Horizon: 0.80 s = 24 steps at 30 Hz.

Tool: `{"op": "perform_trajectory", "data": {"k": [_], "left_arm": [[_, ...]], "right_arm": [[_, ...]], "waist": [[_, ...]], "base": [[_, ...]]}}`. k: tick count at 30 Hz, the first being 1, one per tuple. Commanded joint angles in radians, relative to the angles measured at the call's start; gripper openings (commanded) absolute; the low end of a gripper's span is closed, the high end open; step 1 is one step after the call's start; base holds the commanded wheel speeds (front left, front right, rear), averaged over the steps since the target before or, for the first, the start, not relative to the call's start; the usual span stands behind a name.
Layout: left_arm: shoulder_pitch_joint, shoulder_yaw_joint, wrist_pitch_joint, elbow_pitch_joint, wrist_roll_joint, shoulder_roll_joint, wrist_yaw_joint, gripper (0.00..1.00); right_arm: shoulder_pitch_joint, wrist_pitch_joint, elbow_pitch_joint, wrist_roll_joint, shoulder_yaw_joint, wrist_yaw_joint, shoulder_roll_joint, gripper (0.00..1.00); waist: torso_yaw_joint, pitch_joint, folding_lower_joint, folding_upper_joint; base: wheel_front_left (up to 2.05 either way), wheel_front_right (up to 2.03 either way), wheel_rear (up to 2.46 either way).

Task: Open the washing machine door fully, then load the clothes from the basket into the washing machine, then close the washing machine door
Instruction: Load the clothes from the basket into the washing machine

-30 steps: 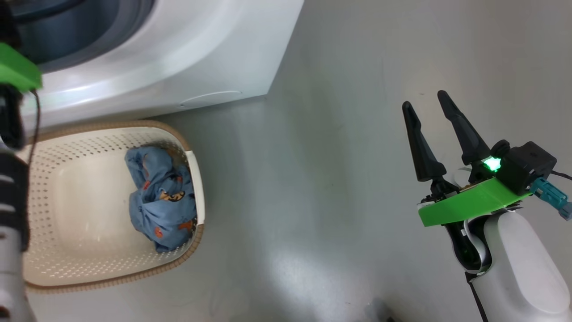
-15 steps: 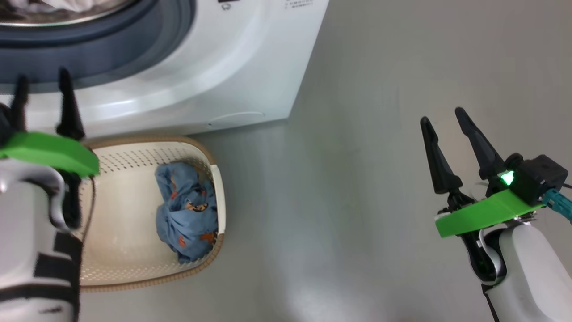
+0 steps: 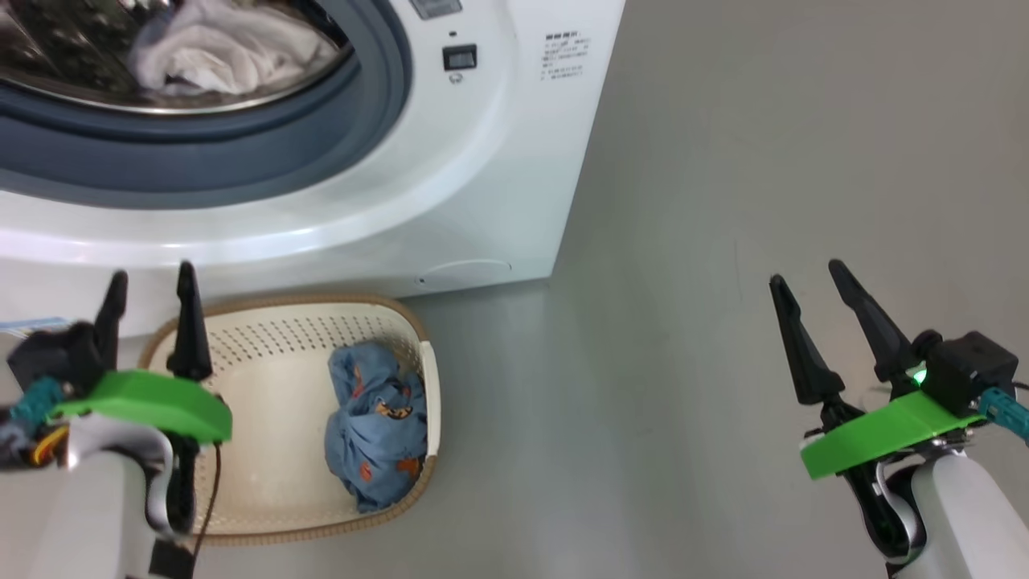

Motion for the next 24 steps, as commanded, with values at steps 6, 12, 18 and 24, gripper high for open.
{"op": "perform_trajectory", "data": {"k": [6, 12, 18, 24], "left_arm": [[0.094, 0.035, -0.006, -0.067, 0.015, 0.022, -0.002, 1.00], [0.201, 0.028, -0.006, -0.102, 0.020, 0.011, -0.002, 1.00], [0.306, 0.040, -0.006, -0.153, 0.025, 0.004, -0.002, 1.00], [0.386, 0.055, -0.006, -0.198, 0.024, 0.007, -0.002, 1.00]], "right_arm": [[0.062, -0.005, -0.014, 0.014, 0.016, 0.003, -0.024, 1.00], [0.128, -0.005, -0.013, 0.020, 0.008, 0.003, -0.033, 1.00], [0.193, -0.005, -0.013, 0.027, 0.001, 0.003, -0.043, 1.00], [0.244, -0.005, -0.017, 0.031, -0.012, 0.003, -0.049, 1.00]], "waist": [[0.018, -0.082, 0.0000, 0.0000], [0.018, -0.155, 0.0000, 0.0000], [0.016, -0.222, 0.0000, 0.0000], [0.015, -0.262, 0.0000, 0.0000]], "base": [[0.00, 0.00, 0.00], [0.00, 0.00, 0.00], [0.00, 0.00, 0.00], [0.00, 0.00, 0.00]]}}
